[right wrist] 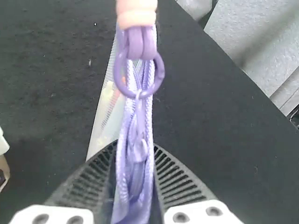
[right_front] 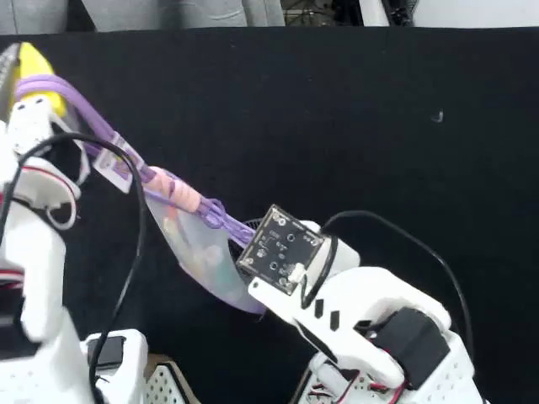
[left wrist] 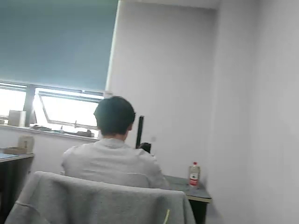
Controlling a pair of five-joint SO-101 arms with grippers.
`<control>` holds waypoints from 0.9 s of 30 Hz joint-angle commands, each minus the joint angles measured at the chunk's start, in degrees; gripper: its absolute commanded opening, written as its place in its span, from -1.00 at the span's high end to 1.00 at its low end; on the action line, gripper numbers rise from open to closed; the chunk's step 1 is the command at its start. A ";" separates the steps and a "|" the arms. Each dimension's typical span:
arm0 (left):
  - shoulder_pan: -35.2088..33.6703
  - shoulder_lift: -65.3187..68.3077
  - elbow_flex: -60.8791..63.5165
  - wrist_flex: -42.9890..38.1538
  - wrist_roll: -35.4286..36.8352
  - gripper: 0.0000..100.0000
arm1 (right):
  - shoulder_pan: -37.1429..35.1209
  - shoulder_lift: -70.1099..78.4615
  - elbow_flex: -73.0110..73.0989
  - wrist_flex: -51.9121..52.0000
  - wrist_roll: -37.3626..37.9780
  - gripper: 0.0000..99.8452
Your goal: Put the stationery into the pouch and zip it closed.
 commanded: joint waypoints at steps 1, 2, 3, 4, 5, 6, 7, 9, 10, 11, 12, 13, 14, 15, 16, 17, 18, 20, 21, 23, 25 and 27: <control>-10.86 -2.02 9.80 -13.27 -0.44 0.94 | 1.23 0.13 -1.89 4.04 1.23 0.98; -12.70 -2.20 12.70 -16.26 -0.44 0.94 | 1.23 0.13 -1.80 4.31 1.23 0.98; -14.37 -2.29 15.34 -19.16 -0.44 0.94 | 1.32 0.13 -1.80 4.31 1.23 0.98; -15.96 -2.37 17.89 -22.07 -0.44 0.94 | 1.32 0.13 -1.80 4.31 1.23 0.98; -17.54 -2.37 20.00 -24.88 -0.44 0.94 | 1.32 0.13 -1.80 4.31 1.23 0.98; -19.03 -2.11 21.93 -27.60 -0.44 0.94 | 1.32 0.13 -1.80 4.31 1.23 0.98; -20.44 -2.02 23.69 -29.89 -0.44 0.94 | 1.32 0.22 -1.80 4.31 1.23 0.98; -23.25 -2.02 26.68 -33.58 -0.44 0.94 | 1.49 0.57 -1.80 4.31 1.23 0.98; -24.57 -1.93 27.82 -34.99 -0.44 0.94 | 1.49 0.57 -1.80 4.31 1.23 0.98; -25.89 -1.93 28.88 -36.13 -0.44 0.94 | 1.49 0.57 -1.80 4.31 1.23 0.98; -27.12 -1.93 30.02 -37.10 -0.44 0.94 | 1.49 0.57 -1.80 4.31 1.32 0.98; -27.91 -1.93 31.08 -38.07 -0.88 0.94 | 1.49 0.57 -1.80 4.22 1.32 0.98; -28.44 -1.93 32.13 -39.03 -2.11 0.94 | 1.41 0.57 -1.71 4.04 1.32 0.98; -28.62 -1.93 33.45 -39.91 -3.52 0.94 | 1.32 0.66 -1.71 4.04 1.32 0.98; -28.97 -1.93 34.86 -40.79 -4.66 0.94 | 1.32 0.66 -1.71 3.96 1.32 0.98; -29.14 -1.93 36.44 -41.93 -5.45 0.94 | 1.32 0.66 -1.71 3.96 1.32 0.98; -29.23 -1.93 38.20 -43.08 -6.15 0.94 | 1.32 0.66 -1.71 3.96 1.32 0.98; -29.23 -1.93 41.89 -45.45 -7.91 0.94 | 1.23 0.66 -1.01 3.78 1.49 0.98; -29.23 -1.93 43.56 -46.51 -8.70 0.94 | 1.23 0.66 -0.57 3.69 1.93 0.98; -29.23 -1.93 46.46 -48.62 -9.32 0.94 | 1.32 0.48 0.57 2.73 2.02 0.98; -29.32 -1.93 49.10 -50.73 -9.32 0.94 | 1.41 0.57 1.36 2.46 2.20 0.98; -30.29 -1.93 50.77 -52.84 -9.93 0.94 | 1.41 0.57 1.54 2.20 2.20 0.98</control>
